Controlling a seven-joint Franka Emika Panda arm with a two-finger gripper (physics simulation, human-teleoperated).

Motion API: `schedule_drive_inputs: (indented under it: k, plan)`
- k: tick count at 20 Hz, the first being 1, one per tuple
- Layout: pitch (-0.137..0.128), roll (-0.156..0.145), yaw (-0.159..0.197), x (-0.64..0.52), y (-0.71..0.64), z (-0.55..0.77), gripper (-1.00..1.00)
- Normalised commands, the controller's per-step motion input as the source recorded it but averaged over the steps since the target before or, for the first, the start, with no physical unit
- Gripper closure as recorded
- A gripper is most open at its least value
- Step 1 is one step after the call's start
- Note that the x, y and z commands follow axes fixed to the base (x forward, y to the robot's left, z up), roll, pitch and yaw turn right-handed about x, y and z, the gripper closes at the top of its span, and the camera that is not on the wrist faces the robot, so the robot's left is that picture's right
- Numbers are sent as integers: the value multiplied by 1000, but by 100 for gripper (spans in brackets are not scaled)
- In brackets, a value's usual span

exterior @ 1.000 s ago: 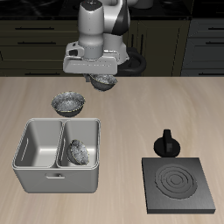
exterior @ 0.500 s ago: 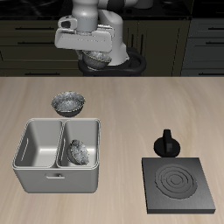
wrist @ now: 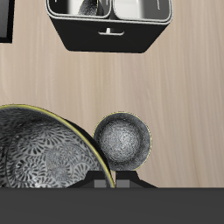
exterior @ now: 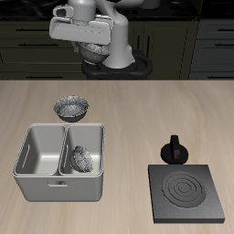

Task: Place the smallest bowl in the left side of the drainer and the medium bowl in the right side

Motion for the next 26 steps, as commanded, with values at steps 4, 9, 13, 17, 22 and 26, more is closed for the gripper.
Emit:
schedule_drive_inputs:
  k: [4,9,13,17,22,26]
  plan:
    - [51,-31,-31,249,-339,158,100]
    - [41,4,43,352,-263,240,100]
    - [80,37,-34,376,-167,101,100]
    - [108,-84,-70,584,-459,75,100]
    - [30,-19,-7,406,-335,211,100]
    - [34,52,-19,206,-64,80,100]
